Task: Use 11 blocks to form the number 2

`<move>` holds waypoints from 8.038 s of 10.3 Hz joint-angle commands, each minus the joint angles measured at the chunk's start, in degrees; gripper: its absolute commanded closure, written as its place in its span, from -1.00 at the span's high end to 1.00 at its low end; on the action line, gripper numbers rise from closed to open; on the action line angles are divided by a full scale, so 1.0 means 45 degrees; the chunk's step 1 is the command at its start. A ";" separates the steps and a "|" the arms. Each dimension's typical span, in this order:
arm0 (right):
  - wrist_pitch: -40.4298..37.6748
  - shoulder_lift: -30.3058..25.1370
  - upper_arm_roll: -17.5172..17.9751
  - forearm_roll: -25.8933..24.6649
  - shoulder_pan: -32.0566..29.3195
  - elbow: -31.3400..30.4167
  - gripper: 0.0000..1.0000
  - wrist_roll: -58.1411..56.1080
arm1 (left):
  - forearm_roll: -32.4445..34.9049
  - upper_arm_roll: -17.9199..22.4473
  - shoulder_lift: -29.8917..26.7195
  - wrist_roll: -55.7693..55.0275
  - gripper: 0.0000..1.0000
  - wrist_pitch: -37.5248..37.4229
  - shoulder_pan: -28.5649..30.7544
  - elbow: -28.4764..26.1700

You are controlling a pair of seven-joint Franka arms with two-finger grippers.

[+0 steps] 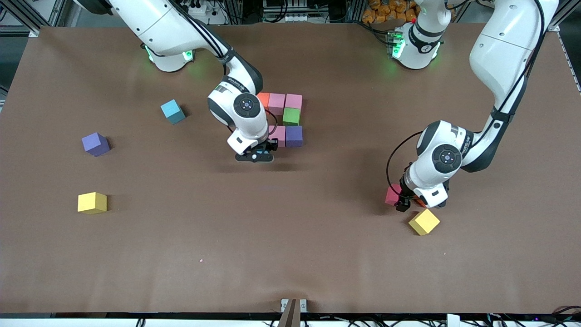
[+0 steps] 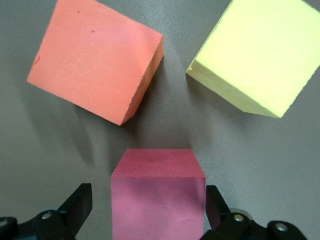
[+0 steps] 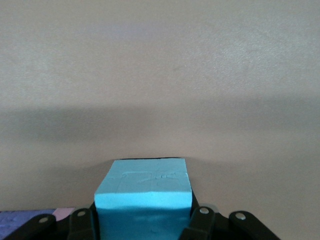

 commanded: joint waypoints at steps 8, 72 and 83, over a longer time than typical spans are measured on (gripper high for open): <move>-0.0235 -0.0444 0.0199 0.0240 -0.0388 -0.0501 0.07 -0.0337 | 0.0607 0.0026 0.0207 0.0033 -0.28 0.0425 -0.0013 0.0392; -0.0801 -0.1950 -0.4313 0.5279 0.1070 0.1291 -0.02 -0.7954 | -0.1815 0.1081 0.1867 0.6187 1.00 -0.6059 -0.3379 0.8538; -0.0841 0.0510 -0.4332 0.4400 0.4530 0.4850 0.05 -1.3830 | -0.2461 0.1139 0.1729 0.6614 1.00 -0.6236 -0.0563 0.7388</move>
